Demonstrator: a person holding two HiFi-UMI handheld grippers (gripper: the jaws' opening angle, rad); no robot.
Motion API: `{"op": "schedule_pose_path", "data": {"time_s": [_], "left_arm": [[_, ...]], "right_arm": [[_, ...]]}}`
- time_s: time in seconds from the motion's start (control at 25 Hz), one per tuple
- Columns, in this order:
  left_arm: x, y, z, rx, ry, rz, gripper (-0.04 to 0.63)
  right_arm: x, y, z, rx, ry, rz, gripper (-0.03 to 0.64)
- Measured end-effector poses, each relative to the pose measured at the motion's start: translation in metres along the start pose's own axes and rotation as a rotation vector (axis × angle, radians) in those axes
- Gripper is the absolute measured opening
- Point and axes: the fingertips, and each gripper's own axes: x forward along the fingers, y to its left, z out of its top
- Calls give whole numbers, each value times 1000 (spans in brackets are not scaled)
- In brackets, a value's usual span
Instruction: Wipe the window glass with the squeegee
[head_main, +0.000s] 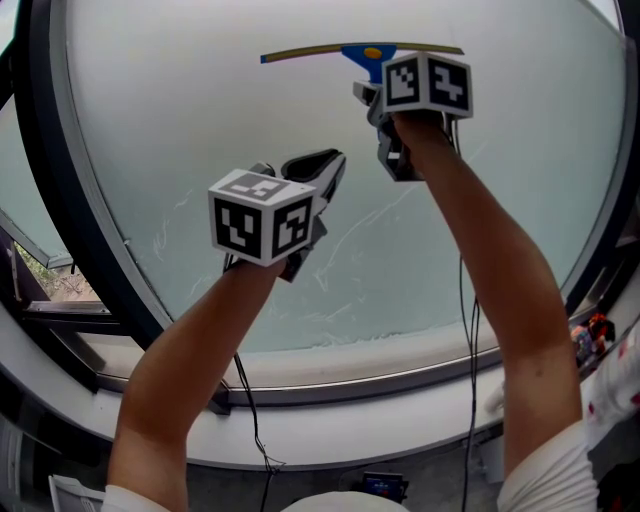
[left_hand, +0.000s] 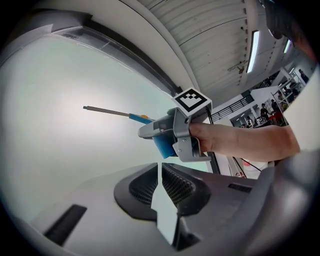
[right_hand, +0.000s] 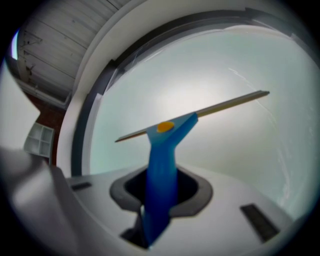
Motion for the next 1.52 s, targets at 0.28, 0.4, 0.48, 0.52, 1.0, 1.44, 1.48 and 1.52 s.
{"op": "schedule_pose_path", "data": {"time_s": [0.28,0.4,0.48,0.52,1.0,1.44,1.48,1.52], "left_arm": [[-4,-2,-18,-32,11,-1,48],[-5,-3,-28,-43,23,-1,48],[-6,-3,-34,-50,30,1,48],[-7,-3,-37,-53,33,1,48],[-14,-11,-67,-87,58,-3,48],[-21,-16,-92,-128,76,3,48],[-21,-17,-94,-131,77,3,48],[-22,-17,-96,-135,79,4,48]], "right_arm": [[-4,-2,-22,-17,20,-4,104],[-5,-3,-31,-15,26,-8,104],[-5,-3,-36,-12,27,-9,104],[-5,-3,-39,-10,27,-9,104],[-10,-3,-69,0,52,-17,104],[-14,-5,-99,14,83,-21,104],[-15,-5,-102,17,84,-21,104],[-15,-5,-104,19,85,-21,104]]}}
